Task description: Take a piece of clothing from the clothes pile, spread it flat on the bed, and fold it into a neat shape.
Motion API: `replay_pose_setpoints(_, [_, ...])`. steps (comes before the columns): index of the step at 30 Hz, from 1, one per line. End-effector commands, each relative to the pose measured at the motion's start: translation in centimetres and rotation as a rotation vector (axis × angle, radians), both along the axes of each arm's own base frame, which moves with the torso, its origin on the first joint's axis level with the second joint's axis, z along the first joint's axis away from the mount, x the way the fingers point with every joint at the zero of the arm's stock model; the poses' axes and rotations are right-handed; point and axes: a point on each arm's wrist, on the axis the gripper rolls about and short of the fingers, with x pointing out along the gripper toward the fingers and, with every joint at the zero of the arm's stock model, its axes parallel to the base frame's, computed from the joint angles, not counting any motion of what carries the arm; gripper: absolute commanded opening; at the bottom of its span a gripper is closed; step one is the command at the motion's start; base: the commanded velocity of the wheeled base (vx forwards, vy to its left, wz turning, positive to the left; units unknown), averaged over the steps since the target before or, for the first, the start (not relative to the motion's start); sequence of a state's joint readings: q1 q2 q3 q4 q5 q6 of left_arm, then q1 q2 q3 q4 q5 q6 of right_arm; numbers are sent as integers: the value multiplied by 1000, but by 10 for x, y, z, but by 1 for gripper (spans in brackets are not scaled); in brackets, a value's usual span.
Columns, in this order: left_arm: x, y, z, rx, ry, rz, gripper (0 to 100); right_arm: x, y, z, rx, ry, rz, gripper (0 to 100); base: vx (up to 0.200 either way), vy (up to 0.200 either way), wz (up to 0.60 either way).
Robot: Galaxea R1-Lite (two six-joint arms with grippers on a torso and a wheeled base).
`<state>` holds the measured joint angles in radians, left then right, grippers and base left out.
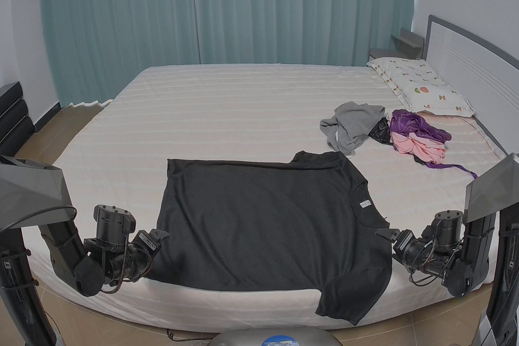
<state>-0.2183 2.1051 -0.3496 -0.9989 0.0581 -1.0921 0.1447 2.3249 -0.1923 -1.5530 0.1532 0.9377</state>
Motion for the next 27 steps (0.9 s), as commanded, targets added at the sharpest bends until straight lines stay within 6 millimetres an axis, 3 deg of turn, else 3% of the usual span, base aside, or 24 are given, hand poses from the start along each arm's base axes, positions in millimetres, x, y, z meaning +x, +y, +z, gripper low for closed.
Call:
replay_pose_setpoints(1, [-3,1,-4,22,22,4,100,1,0,0,1,-10,1,100,0,0,0])
replay_pose_setpoints(8, [-22,12,-12,125,83,-45,100,1,0,0,1,-10,0,100,0,0,0])
replay_pose_setpoints(21, [-20,19,-34,172,163,-25,100,0,0,-1,2,-2,2,100,0,0,0])
replay_pose_setpoints(27, [-15,18,-39,167,116,-20,100,-1,3,-2,1,1,13,100,0,0,0])
